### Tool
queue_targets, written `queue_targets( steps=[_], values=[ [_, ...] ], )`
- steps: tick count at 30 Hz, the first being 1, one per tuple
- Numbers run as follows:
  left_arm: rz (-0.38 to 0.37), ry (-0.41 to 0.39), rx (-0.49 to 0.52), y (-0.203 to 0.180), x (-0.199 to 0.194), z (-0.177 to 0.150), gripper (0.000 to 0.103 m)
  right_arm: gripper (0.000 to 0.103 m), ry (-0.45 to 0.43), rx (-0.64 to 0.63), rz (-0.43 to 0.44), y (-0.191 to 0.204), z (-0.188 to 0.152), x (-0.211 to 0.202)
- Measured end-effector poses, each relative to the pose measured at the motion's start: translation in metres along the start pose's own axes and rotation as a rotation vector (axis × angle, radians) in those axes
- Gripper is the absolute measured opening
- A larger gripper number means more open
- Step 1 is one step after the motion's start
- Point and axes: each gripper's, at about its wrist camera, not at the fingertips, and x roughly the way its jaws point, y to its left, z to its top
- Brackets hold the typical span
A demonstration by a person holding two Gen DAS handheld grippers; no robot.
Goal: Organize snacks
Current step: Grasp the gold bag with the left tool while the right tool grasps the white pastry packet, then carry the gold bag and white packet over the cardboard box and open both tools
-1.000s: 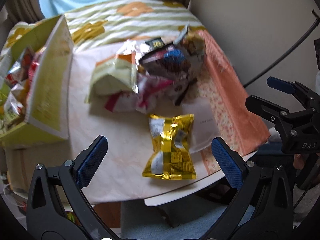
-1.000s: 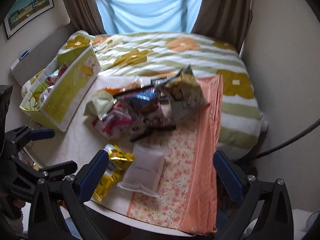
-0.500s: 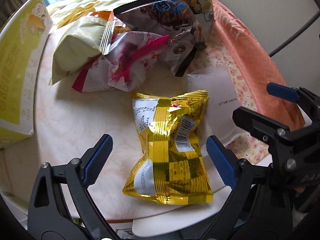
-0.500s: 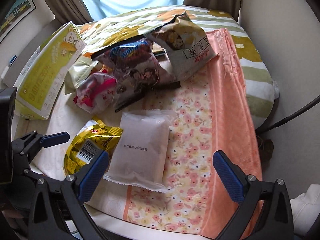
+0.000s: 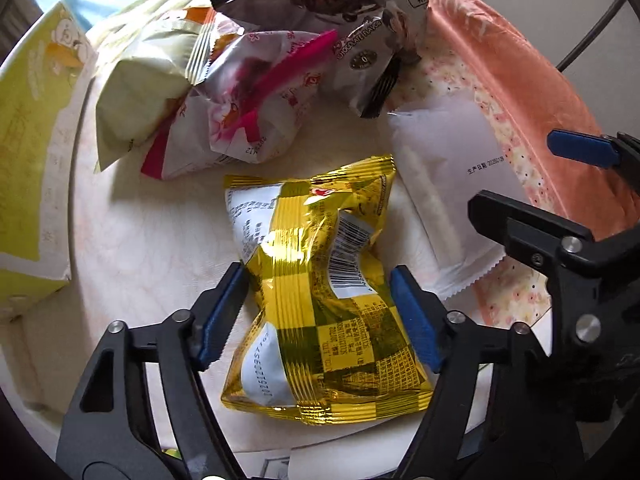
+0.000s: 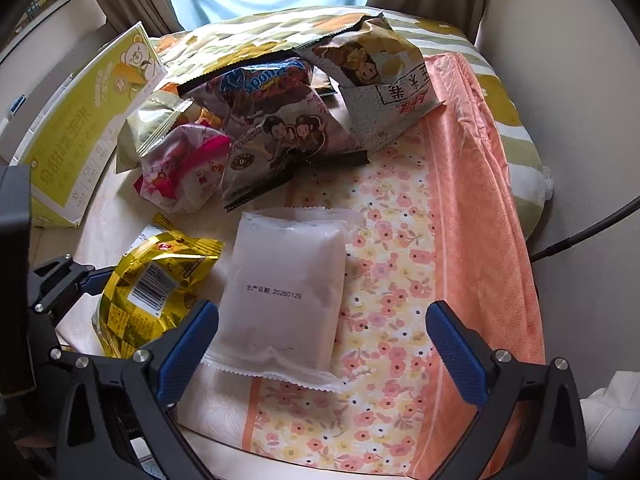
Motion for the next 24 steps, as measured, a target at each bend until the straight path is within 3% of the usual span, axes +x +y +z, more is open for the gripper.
queue_targets(
  steps=[7, 13, 20, 24],
  values=[
    [0.021, -0.019, -0.027, 0.020, -0.006, -0.004, 0.056, 0.103, -0.005, -0.023, -0.022, 0.015, 0.004, 0.002],
    [0.026, -0.019, -0.064, 0.041, -0.010, -0.007, 0.055, 0.101, 0.003, -0.035, -0.009, 0.026, 0.006, 0.009],
    [0.035, -0.019, -0.085, 0.056, -0.009, -0.005, 0.054, 0.081, 0.045, -0.022, 0.012, 0.031, 0.010, 0.028],
    [0.049, -0.015, -0.099, 0.066, -0.010, -0.006, 0.054, 0.071, 0.045, -0.033, -0.023, 0.037, 0.009, 0.034]
  ],
)
